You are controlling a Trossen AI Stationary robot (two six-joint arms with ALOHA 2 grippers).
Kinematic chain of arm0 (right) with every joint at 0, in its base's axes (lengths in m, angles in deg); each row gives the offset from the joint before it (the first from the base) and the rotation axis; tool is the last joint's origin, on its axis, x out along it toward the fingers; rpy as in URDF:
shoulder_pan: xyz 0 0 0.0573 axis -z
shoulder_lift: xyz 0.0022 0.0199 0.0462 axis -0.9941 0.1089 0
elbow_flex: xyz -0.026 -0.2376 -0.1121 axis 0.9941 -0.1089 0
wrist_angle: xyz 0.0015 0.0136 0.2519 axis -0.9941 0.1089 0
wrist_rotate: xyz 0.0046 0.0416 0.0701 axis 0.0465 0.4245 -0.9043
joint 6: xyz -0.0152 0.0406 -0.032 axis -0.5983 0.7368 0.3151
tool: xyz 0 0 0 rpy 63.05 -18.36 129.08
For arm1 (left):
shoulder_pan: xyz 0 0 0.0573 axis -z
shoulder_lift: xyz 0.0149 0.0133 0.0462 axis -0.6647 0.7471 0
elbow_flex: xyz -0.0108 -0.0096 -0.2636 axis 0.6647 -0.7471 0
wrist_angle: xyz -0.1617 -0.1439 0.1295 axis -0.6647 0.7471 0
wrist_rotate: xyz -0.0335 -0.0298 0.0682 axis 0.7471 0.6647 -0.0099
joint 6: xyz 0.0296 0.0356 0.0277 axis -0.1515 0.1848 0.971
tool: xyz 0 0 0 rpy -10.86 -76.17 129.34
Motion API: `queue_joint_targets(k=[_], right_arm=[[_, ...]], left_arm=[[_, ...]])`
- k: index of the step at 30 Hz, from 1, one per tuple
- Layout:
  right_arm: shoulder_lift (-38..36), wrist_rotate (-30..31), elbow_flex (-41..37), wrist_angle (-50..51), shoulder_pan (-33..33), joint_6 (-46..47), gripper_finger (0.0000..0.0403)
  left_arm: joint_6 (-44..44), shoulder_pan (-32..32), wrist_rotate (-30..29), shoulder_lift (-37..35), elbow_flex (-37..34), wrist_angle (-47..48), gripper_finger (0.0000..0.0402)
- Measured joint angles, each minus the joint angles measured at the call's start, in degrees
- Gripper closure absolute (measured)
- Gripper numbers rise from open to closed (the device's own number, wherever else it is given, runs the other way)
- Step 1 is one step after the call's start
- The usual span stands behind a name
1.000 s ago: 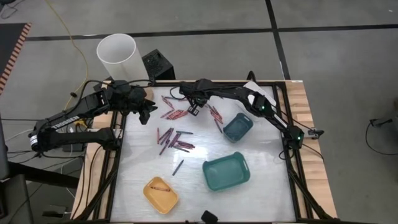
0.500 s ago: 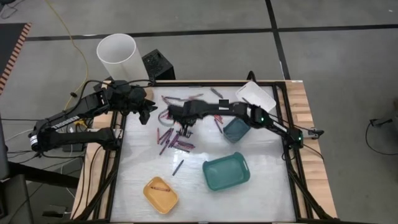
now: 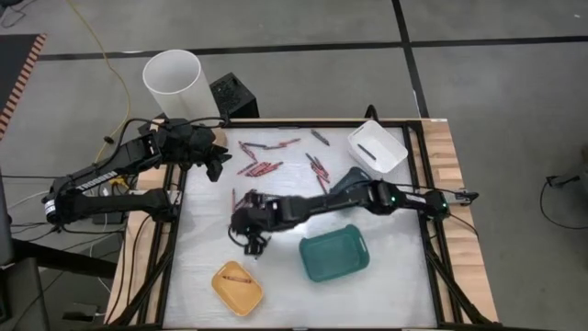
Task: Sort crayons
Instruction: Put the red crayon into the yellow bin
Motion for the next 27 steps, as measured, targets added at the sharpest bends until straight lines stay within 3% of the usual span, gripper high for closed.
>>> queue_joint_targets(k=[5,17,27], right_arm=[[-0.04,-2.22,0.02,-3.93,-2.88,-0.78,0.0403],[-0.04,-21.22,0.02,-10.59,-8.08,-7.35,0.0403],[5.11,-33.83,-0.01,-17.93,-7.45,-2.52,0.0403]], left_arm=[[-1.54,0.0,0.0,0.0,-0.01,0.0,0.029],[-5.58,0.0,0.0,0.0,-0.02,-0.04,0.029],[-7.69,0.0,0.0,-0.02,-0.01,-0.15,0.029]])
